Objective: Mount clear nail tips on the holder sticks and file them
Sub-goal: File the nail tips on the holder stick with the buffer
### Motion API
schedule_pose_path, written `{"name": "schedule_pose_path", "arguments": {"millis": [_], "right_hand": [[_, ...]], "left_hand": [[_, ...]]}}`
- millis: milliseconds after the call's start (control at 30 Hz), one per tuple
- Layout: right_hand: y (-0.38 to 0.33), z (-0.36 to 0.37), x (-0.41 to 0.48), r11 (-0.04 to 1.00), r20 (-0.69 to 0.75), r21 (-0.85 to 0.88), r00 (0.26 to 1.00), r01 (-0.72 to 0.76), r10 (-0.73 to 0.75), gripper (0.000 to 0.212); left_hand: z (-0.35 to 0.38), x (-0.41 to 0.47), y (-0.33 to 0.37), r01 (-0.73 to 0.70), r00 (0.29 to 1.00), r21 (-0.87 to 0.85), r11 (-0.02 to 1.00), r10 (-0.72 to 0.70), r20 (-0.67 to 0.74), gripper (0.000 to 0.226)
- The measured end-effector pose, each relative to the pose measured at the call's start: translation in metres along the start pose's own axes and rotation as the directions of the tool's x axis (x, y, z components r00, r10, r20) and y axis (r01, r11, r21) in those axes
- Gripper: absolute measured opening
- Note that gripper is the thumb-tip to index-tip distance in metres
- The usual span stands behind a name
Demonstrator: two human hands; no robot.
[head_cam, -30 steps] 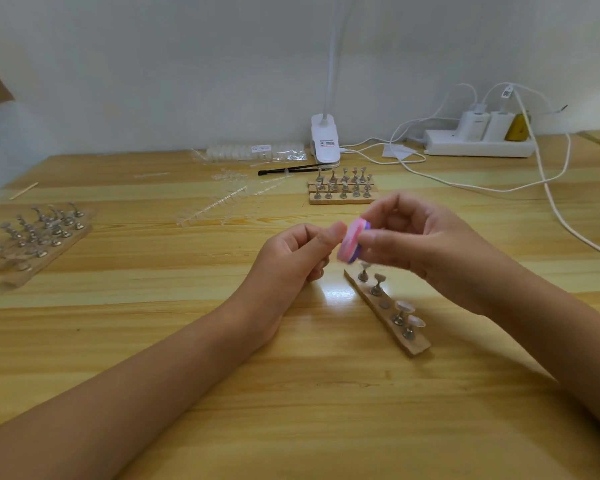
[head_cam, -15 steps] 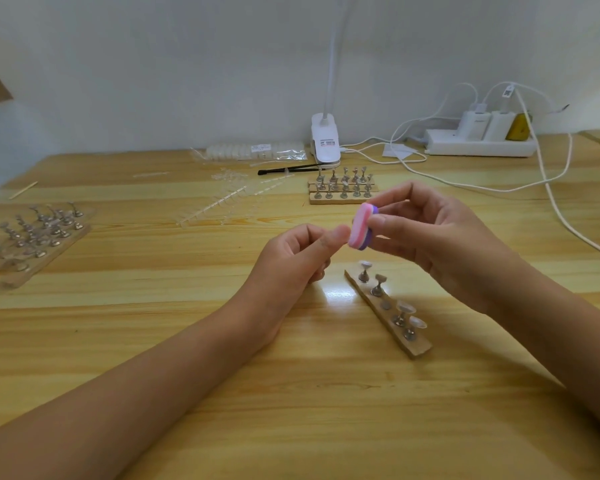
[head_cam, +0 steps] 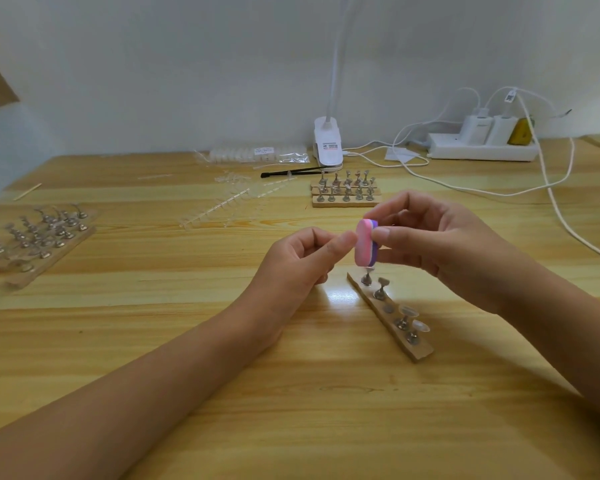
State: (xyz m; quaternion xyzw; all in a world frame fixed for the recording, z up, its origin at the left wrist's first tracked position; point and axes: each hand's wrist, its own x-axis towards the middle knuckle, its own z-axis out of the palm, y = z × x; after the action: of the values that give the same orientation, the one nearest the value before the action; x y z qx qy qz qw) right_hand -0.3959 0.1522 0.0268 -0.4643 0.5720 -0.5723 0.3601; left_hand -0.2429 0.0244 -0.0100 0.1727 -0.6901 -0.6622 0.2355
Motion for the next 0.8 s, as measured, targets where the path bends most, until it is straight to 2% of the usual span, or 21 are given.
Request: {"name": "schedule_pose_path", "arguments": {"millis": [167, 300, 467, 633, 800], "right_hand": [[-0.004, -0.004, -0.002, 0.993, 0.186, -0.068, 0.977, -0.096, 0.107, 0.024], [0.003, 0.006, -0.001, 0.999, 0.054, 0.004, 0.998, -0.043, 0.042, 0.026], [0.003, 0.009, -0.003, 0.995, 0.166, 0.008, 0.982, -0.096, 0.093, 0.027], [-0.002, 0.007, -0.001, 0.988, -0.075, 0.154, 0.997, 0.007, 0.004, 0.027], [-0.001, 0.012, -0.003, 0.998, 0.006, 0.063, 1.000, -0.013, 0.013, 0.032]], "left_hand": [[0.000, 0.000, -0.001, -0.007, 1.000, -0.002, 1.000, 0.007, -0.008, 0.019], [-0.001, 0.003, 0.000, 0.014, 0.999, -0.028, 0.999, -0.016, -0.043, 0.022], [-0.001, 0.004, -0.002, 0.032, 0.998, -0.050, 0.998, -0.035, -0.056, 0.038], [-0.001, 0.002, -0.001, 0.021, 1.000, -0.024, 0.999, -0.021, -0.007, 0.019], [-0.001, 0.002, 0.001, 0.022, 1.000, -0.025, 0.999, -0.022, -0.006, 0.020]]}}
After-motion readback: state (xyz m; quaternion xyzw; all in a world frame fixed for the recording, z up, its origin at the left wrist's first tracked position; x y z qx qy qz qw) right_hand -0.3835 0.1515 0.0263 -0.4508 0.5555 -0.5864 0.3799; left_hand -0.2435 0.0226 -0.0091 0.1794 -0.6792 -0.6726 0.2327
